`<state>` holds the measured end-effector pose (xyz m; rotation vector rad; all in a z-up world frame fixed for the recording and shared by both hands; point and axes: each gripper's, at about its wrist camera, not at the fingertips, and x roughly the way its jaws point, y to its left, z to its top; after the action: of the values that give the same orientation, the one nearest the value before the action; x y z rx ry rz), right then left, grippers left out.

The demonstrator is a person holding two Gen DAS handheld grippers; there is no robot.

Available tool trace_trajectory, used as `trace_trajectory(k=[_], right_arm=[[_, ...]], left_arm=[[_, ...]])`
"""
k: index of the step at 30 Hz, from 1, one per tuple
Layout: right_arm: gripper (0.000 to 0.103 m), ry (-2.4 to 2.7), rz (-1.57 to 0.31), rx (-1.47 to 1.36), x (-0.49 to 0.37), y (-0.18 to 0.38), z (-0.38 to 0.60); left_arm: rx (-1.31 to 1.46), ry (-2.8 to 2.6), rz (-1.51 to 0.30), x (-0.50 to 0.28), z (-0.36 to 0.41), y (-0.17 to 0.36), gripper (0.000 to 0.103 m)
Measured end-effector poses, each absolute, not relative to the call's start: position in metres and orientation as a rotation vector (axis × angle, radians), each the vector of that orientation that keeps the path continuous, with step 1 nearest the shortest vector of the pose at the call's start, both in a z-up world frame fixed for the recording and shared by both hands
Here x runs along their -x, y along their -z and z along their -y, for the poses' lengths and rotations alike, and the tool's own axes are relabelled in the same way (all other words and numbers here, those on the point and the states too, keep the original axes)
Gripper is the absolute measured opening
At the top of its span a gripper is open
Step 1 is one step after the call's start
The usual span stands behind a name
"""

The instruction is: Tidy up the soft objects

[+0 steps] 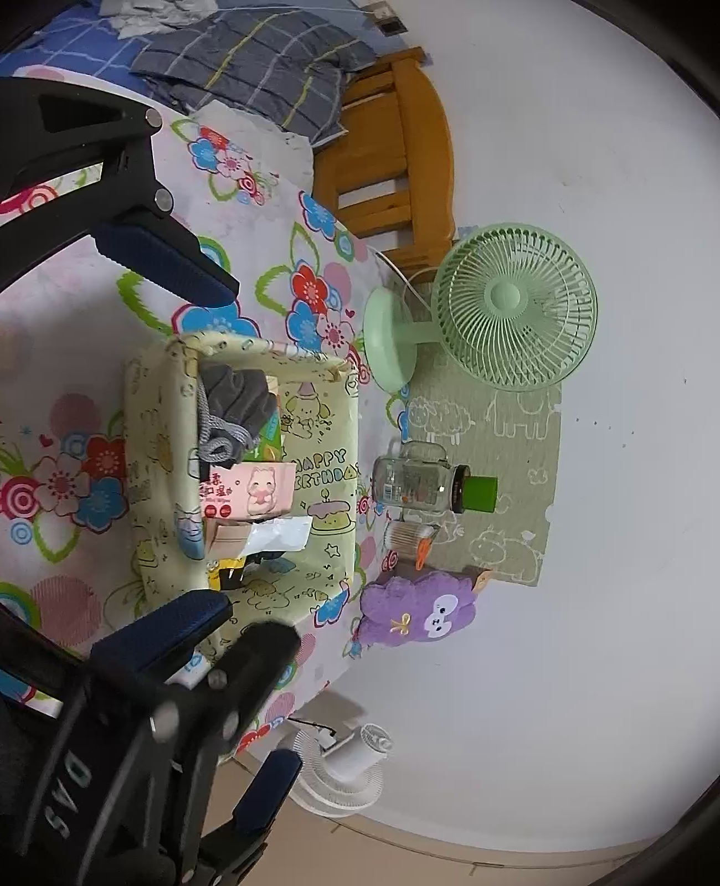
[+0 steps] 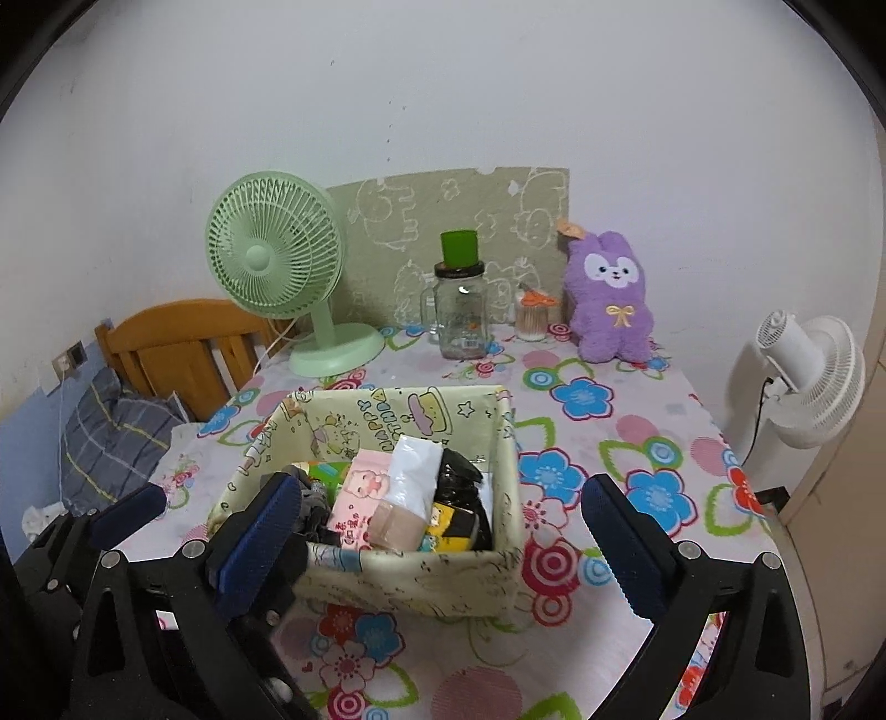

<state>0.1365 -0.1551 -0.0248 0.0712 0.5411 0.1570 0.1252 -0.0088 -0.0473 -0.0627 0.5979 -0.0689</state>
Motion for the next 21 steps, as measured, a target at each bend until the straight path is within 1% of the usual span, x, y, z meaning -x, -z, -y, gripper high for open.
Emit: trace_trajectory(k=[21], right_arm=[[0.102, -0.087, -0.428, -0.066, -0.053, -0.006, 0.179]], left_arm=[[0.029, 0.036, -0.477, -0.051, -0.001, 0.014, 0.103]])
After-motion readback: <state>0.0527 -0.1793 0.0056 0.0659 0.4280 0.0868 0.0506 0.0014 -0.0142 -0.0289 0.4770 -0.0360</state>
